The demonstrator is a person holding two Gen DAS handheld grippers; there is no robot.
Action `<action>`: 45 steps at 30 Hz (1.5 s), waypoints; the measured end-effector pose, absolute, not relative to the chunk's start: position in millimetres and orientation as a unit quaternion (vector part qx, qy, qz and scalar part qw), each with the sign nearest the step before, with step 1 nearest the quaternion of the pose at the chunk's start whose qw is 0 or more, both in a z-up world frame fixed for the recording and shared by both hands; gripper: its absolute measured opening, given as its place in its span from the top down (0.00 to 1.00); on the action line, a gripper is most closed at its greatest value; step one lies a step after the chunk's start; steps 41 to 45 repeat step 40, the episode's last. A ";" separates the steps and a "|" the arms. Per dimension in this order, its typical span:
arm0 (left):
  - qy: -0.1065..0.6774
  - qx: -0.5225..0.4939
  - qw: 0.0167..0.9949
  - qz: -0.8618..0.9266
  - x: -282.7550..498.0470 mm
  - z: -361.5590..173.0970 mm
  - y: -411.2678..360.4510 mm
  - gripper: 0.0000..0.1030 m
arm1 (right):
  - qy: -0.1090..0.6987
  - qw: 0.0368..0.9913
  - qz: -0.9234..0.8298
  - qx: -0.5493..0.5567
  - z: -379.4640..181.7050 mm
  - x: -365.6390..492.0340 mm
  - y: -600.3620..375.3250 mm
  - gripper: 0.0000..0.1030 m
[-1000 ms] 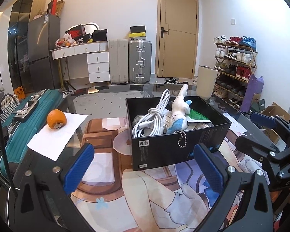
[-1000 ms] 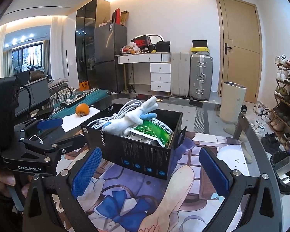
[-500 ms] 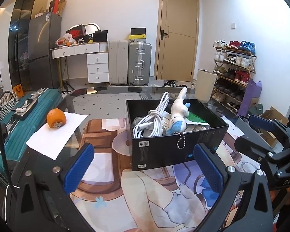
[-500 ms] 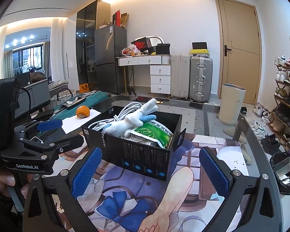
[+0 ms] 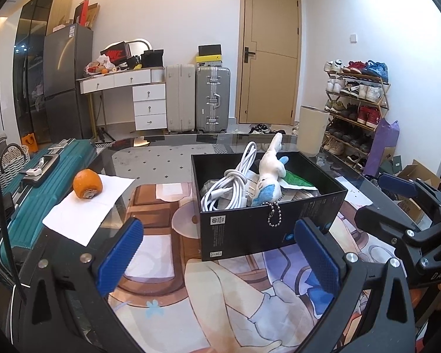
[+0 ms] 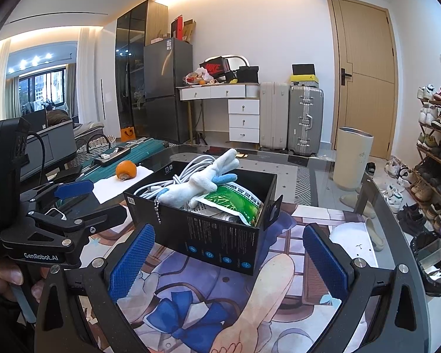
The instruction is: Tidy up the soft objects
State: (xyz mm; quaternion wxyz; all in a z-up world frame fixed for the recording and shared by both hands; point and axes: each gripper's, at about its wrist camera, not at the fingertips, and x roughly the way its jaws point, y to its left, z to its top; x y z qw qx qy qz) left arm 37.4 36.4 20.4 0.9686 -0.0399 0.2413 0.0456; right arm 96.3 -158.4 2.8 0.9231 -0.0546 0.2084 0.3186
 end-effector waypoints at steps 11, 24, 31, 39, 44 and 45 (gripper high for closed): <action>0.240 -0.038 0.969 0.046 37.2 20.1 36.4 0.00 | 0.209 0.923 0.318 -0.054 2.8 96.8 -159.1 0.01; 0.239 -0.036 0.969 0.047 37.4 19.9 35.4 0.00 | 0.209 0.923 0.318 -0.054 2.7 96.3 -158.5 0.01; 0.239 -0.035 0.969 0.047 37.5 19.8 35.2 0.00 | 0.209 0.923 0.318 -0.054 2.7 96.3 -158.6 0.01; 0.235 -0.029 0.970 0.052 35.4 21.2 33.9 0.00 | 0.208 0.923 0.319 -0.055 2.7 95.9 -158.7 0.01; 0.235 -0.029 0.970 0.051 35.3 21.5 33.9 0.00 | 0.208 0.923 0.319 -0.055 2.7 96.0 -158.8 0.01; 0.235 -0.029 0.970 0.051 35.3 21.5 33.9 0.00 | 0.208 0.923 0.319 -0.055 2.7 96.0 -158.8 0.01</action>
